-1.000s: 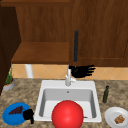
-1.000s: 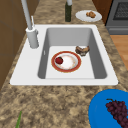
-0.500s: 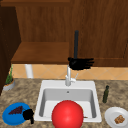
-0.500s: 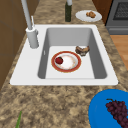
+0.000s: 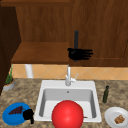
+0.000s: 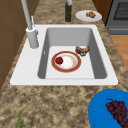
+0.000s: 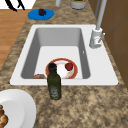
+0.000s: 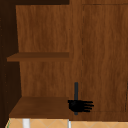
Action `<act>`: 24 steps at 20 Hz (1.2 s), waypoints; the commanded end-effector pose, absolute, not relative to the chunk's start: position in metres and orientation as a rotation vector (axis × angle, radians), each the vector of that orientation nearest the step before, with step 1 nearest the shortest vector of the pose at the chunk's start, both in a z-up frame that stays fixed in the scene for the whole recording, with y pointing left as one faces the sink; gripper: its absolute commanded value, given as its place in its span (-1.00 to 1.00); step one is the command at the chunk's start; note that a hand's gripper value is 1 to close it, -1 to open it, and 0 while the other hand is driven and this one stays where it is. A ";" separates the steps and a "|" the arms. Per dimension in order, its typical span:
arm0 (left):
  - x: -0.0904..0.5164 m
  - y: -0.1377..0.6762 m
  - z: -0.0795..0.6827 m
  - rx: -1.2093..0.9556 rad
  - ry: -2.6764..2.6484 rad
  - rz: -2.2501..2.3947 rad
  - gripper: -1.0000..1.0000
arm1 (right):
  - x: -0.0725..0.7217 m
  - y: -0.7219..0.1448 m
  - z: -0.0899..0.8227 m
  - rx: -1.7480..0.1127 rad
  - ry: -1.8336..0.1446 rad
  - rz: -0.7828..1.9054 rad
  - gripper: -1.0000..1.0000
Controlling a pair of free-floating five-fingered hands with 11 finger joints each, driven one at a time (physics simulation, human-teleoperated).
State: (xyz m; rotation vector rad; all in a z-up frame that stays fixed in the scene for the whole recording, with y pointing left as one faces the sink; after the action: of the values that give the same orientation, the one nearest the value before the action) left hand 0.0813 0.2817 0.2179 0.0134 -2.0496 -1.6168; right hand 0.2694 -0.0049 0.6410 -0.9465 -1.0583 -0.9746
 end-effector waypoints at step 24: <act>0.081 0.282 0.218 0.013 -2.050 -1.617 0.00 | 0.304 -0.006 0.636 -0.870 -1.120 -0.934 1.00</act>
State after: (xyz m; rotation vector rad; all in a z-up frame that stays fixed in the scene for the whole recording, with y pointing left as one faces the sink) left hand 0.0813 0.2817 0.2179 0.0134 -2.0496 -1.6168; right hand 0.3034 -0.0014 0.6354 -0.8843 -1.0888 -0.9012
